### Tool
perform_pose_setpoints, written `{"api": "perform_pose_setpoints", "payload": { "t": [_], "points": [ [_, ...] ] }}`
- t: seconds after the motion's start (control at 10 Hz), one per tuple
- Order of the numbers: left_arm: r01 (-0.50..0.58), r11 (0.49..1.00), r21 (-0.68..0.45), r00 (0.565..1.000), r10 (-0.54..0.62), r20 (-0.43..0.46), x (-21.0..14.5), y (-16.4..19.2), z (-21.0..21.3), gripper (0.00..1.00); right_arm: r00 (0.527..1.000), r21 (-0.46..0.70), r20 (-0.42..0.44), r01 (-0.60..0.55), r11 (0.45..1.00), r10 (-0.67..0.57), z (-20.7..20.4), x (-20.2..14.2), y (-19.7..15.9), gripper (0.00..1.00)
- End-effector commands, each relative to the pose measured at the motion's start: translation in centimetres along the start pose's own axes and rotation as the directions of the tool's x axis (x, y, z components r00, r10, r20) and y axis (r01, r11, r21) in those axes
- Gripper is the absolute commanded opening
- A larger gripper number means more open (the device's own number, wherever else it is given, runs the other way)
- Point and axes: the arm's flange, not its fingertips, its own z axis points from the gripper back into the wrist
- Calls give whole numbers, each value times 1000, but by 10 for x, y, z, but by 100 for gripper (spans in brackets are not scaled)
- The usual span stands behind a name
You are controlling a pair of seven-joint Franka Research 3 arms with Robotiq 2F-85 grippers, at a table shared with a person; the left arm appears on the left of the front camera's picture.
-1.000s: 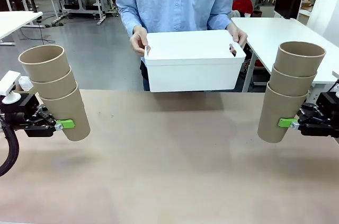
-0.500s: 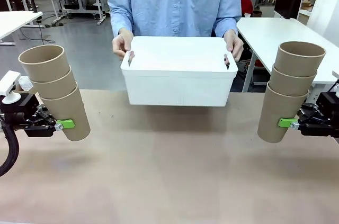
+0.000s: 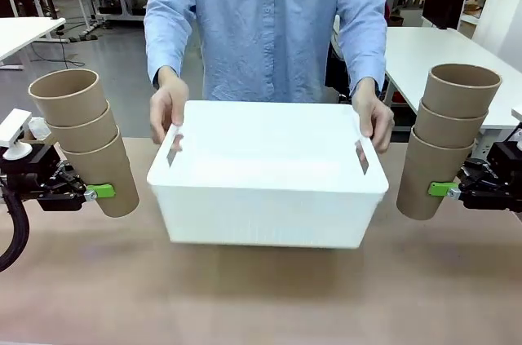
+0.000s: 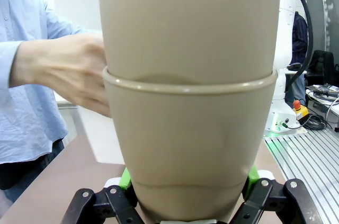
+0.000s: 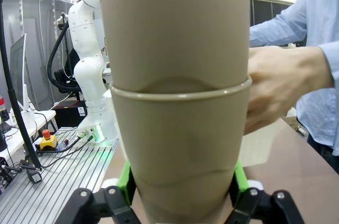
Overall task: Stack the cups and store them in the basket.
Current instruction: Place the stack of Reusable plastic cups into the Pantry Basket.
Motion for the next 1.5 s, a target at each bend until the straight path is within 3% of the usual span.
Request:
{"api": "perform_pose_setpoints", "payload": {
  "t": [0.0, 1.4],
  "points": [
    [12, 1000, 10, 1000, -12, 18, 4, 2, 0, 86, 1000, 2, -1, -10, 1000, 10, -3, 4, -1, 85],
    [12, 1000, 10, 1000, -12, 18, 4, 2, 0, 86, 1000, 2, -1, -10, 1000, 10, -3, 4, -1, 85]
  ]
}}
